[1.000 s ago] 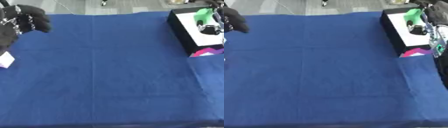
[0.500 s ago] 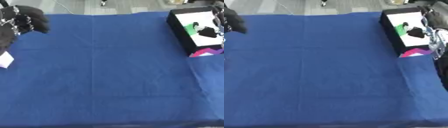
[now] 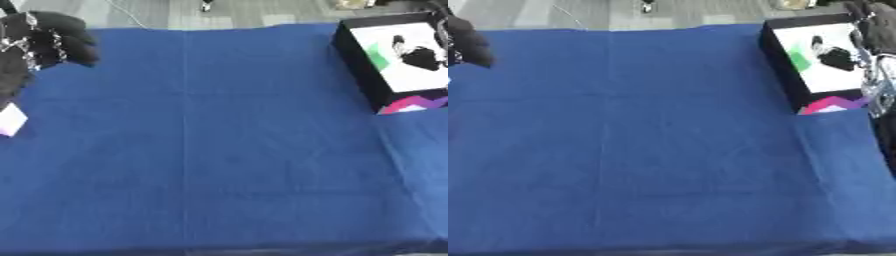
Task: Pick up the objects with one hand, pass them to the other hand, and then place them into the box on the other side of the table.
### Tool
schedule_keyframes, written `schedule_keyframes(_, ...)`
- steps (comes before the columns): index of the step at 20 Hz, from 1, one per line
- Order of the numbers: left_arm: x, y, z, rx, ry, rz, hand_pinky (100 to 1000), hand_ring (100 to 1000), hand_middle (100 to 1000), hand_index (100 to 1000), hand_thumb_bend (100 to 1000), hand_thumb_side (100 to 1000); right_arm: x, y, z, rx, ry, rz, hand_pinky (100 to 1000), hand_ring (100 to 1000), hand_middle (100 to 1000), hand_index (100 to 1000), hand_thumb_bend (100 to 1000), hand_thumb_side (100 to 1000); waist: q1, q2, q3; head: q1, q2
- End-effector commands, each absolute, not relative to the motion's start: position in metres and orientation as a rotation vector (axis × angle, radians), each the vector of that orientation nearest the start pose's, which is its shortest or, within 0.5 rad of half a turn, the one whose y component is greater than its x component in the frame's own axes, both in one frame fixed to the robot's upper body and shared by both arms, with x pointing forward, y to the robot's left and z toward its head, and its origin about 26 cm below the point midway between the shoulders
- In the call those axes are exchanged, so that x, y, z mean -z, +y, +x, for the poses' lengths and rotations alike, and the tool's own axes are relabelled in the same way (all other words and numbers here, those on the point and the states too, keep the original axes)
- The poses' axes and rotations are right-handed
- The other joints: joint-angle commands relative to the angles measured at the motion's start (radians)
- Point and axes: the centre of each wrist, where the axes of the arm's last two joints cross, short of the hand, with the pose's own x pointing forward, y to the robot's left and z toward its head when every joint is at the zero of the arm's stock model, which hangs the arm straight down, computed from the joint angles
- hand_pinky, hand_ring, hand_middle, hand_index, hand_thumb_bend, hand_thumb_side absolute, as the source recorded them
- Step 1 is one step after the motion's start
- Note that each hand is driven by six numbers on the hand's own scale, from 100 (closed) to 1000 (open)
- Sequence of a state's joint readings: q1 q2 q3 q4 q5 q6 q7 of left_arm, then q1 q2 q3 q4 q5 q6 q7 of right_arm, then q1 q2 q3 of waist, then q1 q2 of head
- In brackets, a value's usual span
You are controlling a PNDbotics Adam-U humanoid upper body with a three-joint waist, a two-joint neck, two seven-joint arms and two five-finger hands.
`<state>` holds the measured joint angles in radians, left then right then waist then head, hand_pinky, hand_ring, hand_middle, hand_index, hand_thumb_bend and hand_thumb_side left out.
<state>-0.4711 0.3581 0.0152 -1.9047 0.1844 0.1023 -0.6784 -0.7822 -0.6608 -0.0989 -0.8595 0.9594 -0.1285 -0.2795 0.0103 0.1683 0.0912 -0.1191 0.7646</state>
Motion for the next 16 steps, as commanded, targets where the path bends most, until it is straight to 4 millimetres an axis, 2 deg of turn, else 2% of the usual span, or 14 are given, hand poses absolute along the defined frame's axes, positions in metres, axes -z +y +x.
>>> schedule_keyframes(1,-0.244,0.262,0.324,1.051,-2.060,-0.334,783,728,718,843,452,915,-0.229,-0.435,0.424,-0.754,-1.681,-1.673,850,804,884,990,232,393,0.000,-0.016,-0.001,0.013,0.005)
schedule_keyframes(3,-0.244,0.264,0.324,1.043,-2.063,-0.323,782,728,717,843,446,908,-0.241,-0.422,0.417,-0.733,-1.794,-1.700,844,797,867,984,200,322,0.000,-0.015,-0.002,0.023,0.005)
schedule_keyframes(4,-0.244,0.265,0.324,1.038,-2.066,-0.316,782,728,716,842,437,896,-0.247,-0.414,0.414,-0.729,-1.859,-1.703,832,779,836,967,154,224,0.001,-0.015,-0.001,0.028,0.005)
schedule_keyframes(6,-0.244,0.268,0.324,1.027,-2.071,-0.296,781,727,713,842,430,887,-0.254,-0.396,0.404,-0.727,-1.983,-1.687,824,765,805,944,121,151,0.001,-0.014,-0.001,0.034,0.004)
schedule_keyframes(10,-0.245,0.276,0.324,1.000,-2.085,-0.224,779,721,698,840,420,862,-0.257,-0.355,0.380,-0.726,-2.218,-1.566,814,738,766,922,100,109,0.004,-0.013,-0.002,0.045,-0.002)
schedule_keyframes(15,-0.247,0.290,0.324,0.980,-2.099,-0.065,778,714,691,844,413,840,-0.256,-0.312,0.350,-0.731,-2.463,-1.293,816,734,759,925,100,109,0.008,-0.011,-0.005,0.076,-0.006)
schedule_keyframes(16,-0.247,0.293,0.324,0.984,-2.099,-0.030,779,711,647,846,409,832,-0.256,-0.306,0.345,-0.737,-2.497,-1.247,816,733,757,926,100,109,0.009,-0.011,-0.005,0.084,-0.007)
